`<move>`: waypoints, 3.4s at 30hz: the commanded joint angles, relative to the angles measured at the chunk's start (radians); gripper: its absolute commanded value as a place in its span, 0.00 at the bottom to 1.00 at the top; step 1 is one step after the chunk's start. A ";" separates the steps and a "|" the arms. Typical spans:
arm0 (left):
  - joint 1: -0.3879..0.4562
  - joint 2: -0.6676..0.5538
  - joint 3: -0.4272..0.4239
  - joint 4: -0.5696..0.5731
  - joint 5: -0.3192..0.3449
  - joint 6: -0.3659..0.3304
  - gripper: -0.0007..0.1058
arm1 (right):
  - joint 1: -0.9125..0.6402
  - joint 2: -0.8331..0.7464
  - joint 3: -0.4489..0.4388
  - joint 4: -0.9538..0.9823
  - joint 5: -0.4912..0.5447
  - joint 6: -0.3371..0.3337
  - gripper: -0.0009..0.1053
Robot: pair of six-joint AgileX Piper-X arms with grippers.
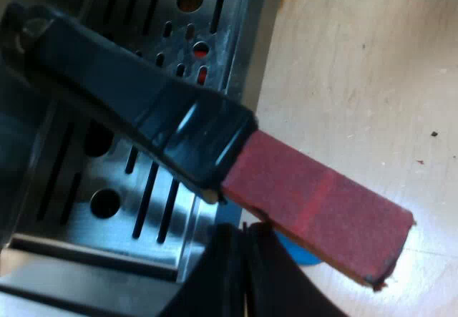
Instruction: Put the handle in the coffee machine
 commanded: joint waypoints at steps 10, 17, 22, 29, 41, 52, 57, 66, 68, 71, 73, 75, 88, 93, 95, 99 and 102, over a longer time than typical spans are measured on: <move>-0.149 -0.011 -0.006 0.039 0.066 -0.059 0.01 | 0.002 -0.009 -0.011 0.001 -0.005 -0.012 0.68; -0.164 -0.011 -0.006 0.039 0.110 -0.101 0.01 | 0.002 -0.009 -0.011 0.001 -0.005 -0.012 0.68; -0.164 -0.011 -0.006 0.027 0.163 -0.104 0.01 | 0.002 -0.009 -0.011 0.001 -0.005 -0.012 0.68; -0.164 -0.011 -0.006 -0.008 0.239 -0.107 0.01 | 0.002 -0.009 -0.011 0.001 -0.001 -0.012 0.68; -0.180 -0.006 -0.006 -0.063 0.344 -0.149 0.01 | 0.002 -0.009 -0.011 0.001 0.006 -0.012 0.68; -0.225 -0.020 -0.030 -0.066 0.313 -0.216 0.01 | 0.002 -0.009 -0.011 0.001 0.006 -0.012 0.68; -0.221 -0.081 -0.091 -0.058 0.145 -0.216 0.01 | 0.002 -0.009 -0.011 0.001 0.006 -0.012 0.68; -0.221 -0.161 -0.161 -0.040 -0.084 -0.505 0.01 | 0.002 -0.009 -0.011 0.001 0.011 -0.021 0.68; -0.221 -0.166 -0.162 -0.036 -0.121 -0.563 0.01 | 0.002 -0.009 -0.011 0.001 0.011 -0.021 0.68; -0.221 -0.158 -0.162 0.046 -0.219 -0.715 0.01 | 0.002 -0.009 -0.011 0.001 0.011 -0.021 0.68; -0.221 -0.151 -0.162 0.060 -0.261 -0.728 0.01 | 0.002 -0.009 -0.011 0.001 0.011 -0.021 0.68; -0.221 -0.124 -0.162 0.077 -0.356 -0.737 0.01 | 0.002 -0.009 -0.011 0.001 0.011 -0.021 0.68; -0.221 0.074 -0.162 0.155 -0.340 -0.781 0.01 | 0.002 -0.009 -0.011 0.001 0.011 -0.021 0.68; -0.221 0.087 -0.162 0.172 -0.237 -0.804 0.01 | 0.002 -0.009 -0.011 0.001 0.011 -0.021 0.68; -0.229 0.087 -0.162 0.171 -0.231 -0.803 0.01 | 0.002 -0.009 -0.011 0.001 0.011 -0.021 0.68; -0.278 0.087 -0.162 0.171 -0.212 -0.821 0.01 | 0.002 -0.009 -0.011 0.001 0.011 -0.021 0.68; -0.342 0.087 -0.162 0.162 -0.190 -0.836 0.01 | 0.002 -0.009 -0.011 0.001 0.011 -0.021 0.68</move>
